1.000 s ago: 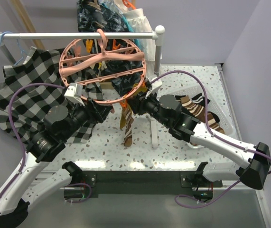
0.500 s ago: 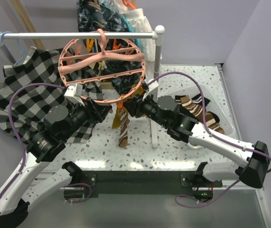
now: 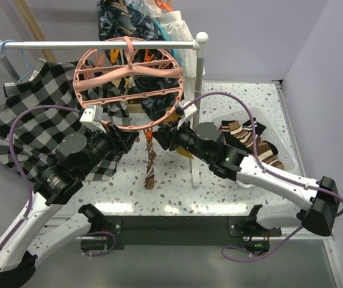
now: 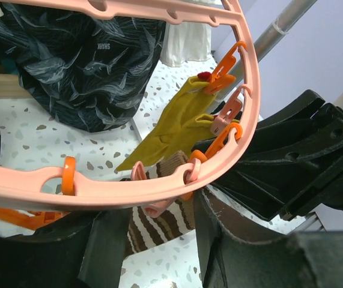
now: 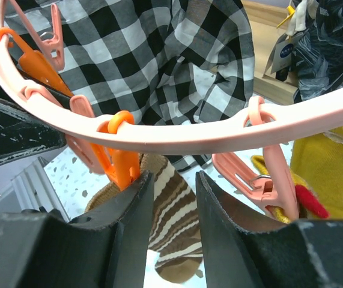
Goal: Clip the socks to the hanger
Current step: Open the clamp at the hanger.
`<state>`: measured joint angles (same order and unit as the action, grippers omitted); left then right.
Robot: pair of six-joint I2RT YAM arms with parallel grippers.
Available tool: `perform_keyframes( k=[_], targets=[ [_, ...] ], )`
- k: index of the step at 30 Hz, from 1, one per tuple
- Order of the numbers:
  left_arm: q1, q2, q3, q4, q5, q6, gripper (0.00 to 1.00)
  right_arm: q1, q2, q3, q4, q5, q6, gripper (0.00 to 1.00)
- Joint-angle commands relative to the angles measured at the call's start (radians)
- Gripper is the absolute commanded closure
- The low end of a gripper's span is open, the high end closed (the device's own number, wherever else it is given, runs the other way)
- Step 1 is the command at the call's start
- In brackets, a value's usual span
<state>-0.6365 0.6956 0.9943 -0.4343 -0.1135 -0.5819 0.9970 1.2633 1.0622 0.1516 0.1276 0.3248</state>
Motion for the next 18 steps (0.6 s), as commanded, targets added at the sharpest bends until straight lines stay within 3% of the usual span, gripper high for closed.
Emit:
perform_keyframes(
  k=[1, 13, 18],
  targets=[
    [0.000, 0.002, 0.003, 0.046, -0.035, 0.024, 0.52, 0.011, 0.004, 0.047, 0.059, -0.019, 0.011, 0.62],
    [-0.002, 0.004, 0.006, 0.054, -0.034, 0.031, 0.67, 0.014, -0.011, 0.044, 0.034, -0.025, 0.005, 0.62],
    [-0.002, -0.002, 0.007, 0.046, -0.040, 0.034, 0.79, 0.015, -0.047, 0.035, -0.015, -0.028, -0.007, 0.61]
  ],
)
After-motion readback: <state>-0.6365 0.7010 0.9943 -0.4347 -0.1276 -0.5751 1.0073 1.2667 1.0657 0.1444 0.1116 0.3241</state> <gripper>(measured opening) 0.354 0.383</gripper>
